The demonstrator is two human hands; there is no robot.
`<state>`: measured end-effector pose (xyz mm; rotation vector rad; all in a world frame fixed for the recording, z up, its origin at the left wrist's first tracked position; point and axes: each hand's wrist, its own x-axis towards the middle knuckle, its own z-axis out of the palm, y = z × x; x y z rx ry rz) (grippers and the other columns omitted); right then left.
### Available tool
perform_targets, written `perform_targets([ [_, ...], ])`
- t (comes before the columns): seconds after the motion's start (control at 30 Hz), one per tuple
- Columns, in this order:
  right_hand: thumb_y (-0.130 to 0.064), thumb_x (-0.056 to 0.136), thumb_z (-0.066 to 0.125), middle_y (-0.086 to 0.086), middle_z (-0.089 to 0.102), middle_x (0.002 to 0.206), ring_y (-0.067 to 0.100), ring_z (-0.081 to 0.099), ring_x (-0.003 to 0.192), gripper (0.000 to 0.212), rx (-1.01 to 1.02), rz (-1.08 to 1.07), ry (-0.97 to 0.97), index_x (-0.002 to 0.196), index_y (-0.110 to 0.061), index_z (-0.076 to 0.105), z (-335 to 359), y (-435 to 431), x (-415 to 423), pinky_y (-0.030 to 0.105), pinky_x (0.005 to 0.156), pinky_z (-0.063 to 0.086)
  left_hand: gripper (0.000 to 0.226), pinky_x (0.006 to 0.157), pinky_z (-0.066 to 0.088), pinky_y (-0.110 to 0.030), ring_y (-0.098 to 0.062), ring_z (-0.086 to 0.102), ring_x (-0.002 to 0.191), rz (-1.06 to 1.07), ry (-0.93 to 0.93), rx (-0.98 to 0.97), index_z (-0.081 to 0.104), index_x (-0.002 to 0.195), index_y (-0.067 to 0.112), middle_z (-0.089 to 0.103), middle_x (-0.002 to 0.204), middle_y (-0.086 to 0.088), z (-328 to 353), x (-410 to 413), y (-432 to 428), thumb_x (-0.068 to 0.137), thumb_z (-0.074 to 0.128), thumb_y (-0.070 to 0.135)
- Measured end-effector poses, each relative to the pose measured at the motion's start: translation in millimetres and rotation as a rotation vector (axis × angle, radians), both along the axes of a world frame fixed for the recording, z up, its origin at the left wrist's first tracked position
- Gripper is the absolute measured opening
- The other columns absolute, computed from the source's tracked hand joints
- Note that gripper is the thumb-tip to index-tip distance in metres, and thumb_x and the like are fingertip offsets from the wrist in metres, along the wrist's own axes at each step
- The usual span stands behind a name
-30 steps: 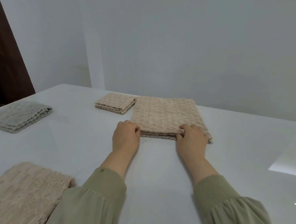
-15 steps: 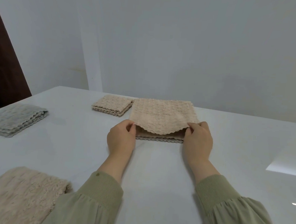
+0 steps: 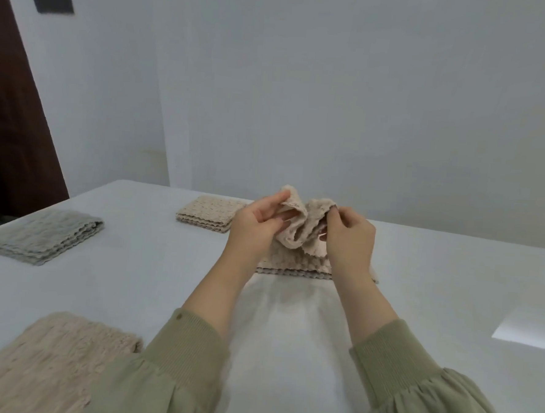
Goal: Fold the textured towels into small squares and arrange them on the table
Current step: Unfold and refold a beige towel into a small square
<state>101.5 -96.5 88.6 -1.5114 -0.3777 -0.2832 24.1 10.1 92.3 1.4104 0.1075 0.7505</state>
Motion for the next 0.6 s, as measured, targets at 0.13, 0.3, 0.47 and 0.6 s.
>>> perform_targets([
  [0.13,-0.011,0.093,0.055,0.0,0.064,0.064,0.011,0.059,0.056,0.023,0.173,0.209,0.09,0.073,-0.017,0.066,28.3,-2.8,-20.1,0.026,0.057,0.053,0.043,0.078,0.054,-0.02,-0.013,0.069,0.091,-0.043,-0.027,-0.019,0.062,0.115,0.007,0.07,0.102,-0.006,23.5,-14.0,-2.7,0.087,0.044,-0.019],
  [0.3,-0.003,0.084,0.063,0.008,0.07,0.091,0.018,0.066,0.083,0.026,0.333,0.603,0.143,0.109,-0.002,0.064,42.6,-5.4,-29.8,0.026,0.072,0.052,0.033,0.077,0.054,-0.019,-0.008,0.07,0.087,0.07,-0.078,0.111,0.068,0.099,0.017,0.075,0.083,0.006,47.6,-33.6,-4.5,0.081,0.062,-0.011],
  [0.47,0.017,0.077,0.06,0.01,0.068,0.096,0.018,0.064,0.093,0.039,0.197,0.734,0.083,0.112,0.0,0.062,41.4,-5.5,-38.3,0.026,0.08,0.051,0.03,0.078,0.056,-0.024,-0.011,0.071,0.086,0.129,-0.056,0.136,0.07,0.094,0.017,0.075,0.084,0.003,53.3,-42.3,-0.5,0.083,0.061,-0.01],
  [0.6,0.006,0.077,0.07,0.009,0.072,0.088,0.016,0.067,0.085,0.023,0.064,0.603,-0.013,0.097,-0.006,0.071,45.4,-10.3,-40.4,0.025,0.078,0.054,0.032,0.079,0.054,-0.02,-0.011,0.07,0.091,0.027,-0.043,0.212,0.07,0.095,0.015,0.074,0.09,0.002,55.5,-46.9,3.2,0.085,0.056,-0.012],
])
